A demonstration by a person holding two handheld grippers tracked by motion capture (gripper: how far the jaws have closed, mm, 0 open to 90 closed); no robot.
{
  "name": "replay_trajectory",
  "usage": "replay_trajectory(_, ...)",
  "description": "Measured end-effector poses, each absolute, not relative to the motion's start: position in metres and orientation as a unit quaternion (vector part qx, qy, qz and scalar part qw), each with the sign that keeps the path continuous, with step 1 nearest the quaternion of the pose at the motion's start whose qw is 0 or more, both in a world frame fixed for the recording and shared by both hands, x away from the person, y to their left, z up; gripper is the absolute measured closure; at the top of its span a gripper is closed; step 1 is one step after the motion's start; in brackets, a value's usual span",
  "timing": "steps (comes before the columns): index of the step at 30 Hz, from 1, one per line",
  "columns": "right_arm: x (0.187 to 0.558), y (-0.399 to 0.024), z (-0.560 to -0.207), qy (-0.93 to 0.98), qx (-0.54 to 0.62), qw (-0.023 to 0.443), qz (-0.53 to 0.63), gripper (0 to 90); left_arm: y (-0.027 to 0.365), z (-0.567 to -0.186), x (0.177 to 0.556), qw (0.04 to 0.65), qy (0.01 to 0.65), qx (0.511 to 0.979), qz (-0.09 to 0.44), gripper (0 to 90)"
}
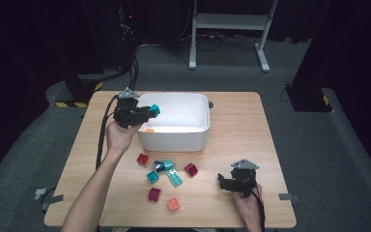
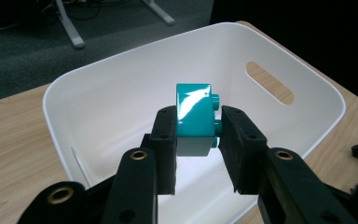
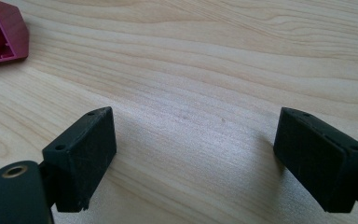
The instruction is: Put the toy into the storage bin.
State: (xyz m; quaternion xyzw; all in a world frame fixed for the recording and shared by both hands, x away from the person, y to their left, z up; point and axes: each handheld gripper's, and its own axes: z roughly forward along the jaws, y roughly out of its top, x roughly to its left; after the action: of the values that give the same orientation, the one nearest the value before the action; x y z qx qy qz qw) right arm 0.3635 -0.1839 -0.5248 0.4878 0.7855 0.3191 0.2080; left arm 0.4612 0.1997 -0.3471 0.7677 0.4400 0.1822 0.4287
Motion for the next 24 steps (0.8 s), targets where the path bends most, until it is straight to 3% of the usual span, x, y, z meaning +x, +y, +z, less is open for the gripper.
replay_trajectory(19, 0.363, -0.184, -0.525, 0.786, 0.487, 0.208, 0.32, 13.3, 0.189, -0.371, 0.481, 0.4, 0.45, 0.775, 0.192, 66.7)
replay_trajectory(24, 0.363, -0.184, -0.525, 0.786, 0.486, 0.209, 0.32, 13.4, 0.186, -0.374, 0.484, 0.385, 0.437, 0.786, 0.204, 63.2)
